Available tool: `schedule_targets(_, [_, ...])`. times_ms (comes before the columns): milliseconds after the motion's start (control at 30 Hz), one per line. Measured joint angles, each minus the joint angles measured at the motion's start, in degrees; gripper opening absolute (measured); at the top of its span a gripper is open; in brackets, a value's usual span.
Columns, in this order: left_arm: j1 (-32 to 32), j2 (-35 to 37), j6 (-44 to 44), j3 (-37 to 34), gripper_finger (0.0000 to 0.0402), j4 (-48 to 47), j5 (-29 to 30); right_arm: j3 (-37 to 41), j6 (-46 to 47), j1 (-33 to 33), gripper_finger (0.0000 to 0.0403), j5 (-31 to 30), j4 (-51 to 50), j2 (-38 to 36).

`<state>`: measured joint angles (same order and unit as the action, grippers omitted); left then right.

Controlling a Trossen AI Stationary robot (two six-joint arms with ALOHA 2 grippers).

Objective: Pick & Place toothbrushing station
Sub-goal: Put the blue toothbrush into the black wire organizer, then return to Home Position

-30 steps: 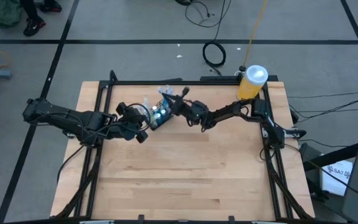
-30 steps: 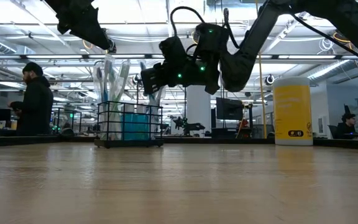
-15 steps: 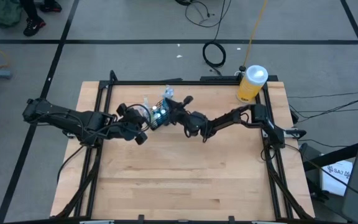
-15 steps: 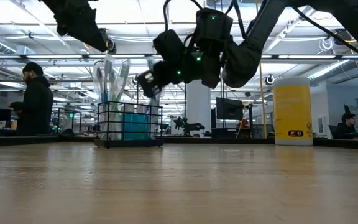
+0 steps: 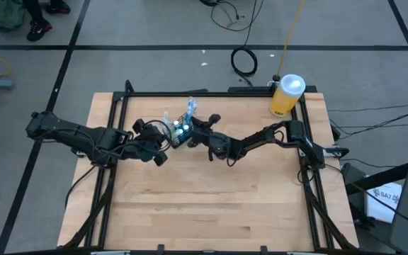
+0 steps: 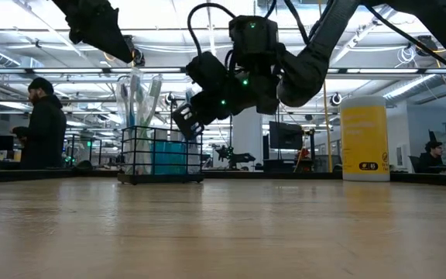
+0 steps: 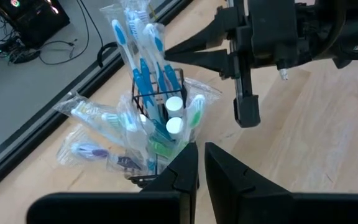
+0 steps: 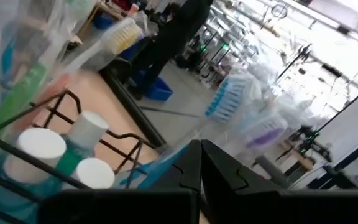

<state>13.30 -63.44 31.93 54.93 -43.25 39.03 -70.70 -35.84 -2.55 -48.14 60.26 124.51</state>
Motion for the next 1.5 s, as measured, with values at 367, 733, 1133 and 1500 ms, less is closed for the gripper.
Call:
schedule_targets(367, [0.0, 0.0, 0.1, 0.0, 0.0037, 0.0, 0.0, -0.1, 2.3, 0.0, 0.0013, 0.0, -4.6, -0.4])
schedule_targets(733, [0.0, 0.0, 0.1, 0.0, 0.0037, 0.0, 0.0, 0.0, 3.8, 0.7, 0.0105, -0.1, -4.7, -0.4])
schedule_targets(1133, [1.8, 0.0, -2.9, 0.0, 0.0037, -0.2, 0.5, 0.0, 3.8, 5.7, 0.0181, -6.1, -19.2, -8.6])
schedule_targets(1500, [7.7, 4.3, -3.5, 0.0, 0.0037, -4.3, 8.9, 0.0, 27.0, 11.1, 0.0166, -3.0, -61.5, -29.6])
